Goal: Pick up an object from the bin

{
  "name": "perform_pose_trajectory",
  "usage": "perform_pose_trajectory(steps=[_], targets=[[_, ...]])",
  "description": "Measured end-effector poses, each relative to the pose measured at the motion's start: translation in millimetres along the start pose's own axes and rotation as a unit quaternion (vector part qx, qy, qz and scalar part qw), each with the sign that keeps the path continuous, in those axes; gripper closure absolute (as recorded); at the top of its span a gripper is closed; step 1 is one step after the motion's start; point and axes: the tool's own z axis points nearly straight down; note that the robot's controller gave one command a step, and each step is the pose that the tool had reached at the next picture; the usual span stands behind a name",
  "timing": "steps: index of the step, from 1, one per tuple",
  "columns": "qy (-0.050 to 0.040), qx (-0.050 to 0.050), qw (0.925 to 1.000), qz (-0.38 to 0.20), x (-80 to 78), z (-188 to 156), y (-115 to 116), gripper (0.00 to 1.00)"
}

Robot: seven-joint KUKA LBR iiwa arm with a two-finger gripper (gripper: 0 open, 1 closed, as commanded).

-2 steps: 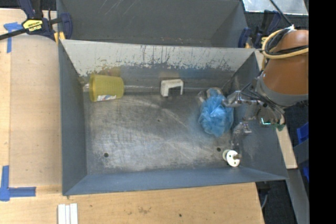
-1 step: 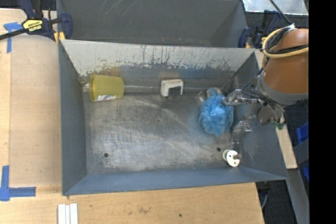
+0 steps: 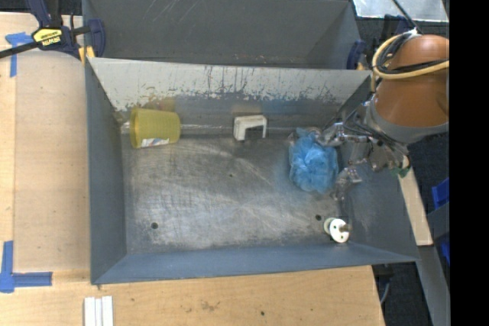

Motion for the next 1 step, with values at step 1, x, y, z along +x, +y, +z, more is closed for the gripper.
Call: perform_pose_trajectory(steps=[1], targets=[[0.0027,-0.002,0.9981,-0.061,-43.3,28.1,-6.8,0.0]])
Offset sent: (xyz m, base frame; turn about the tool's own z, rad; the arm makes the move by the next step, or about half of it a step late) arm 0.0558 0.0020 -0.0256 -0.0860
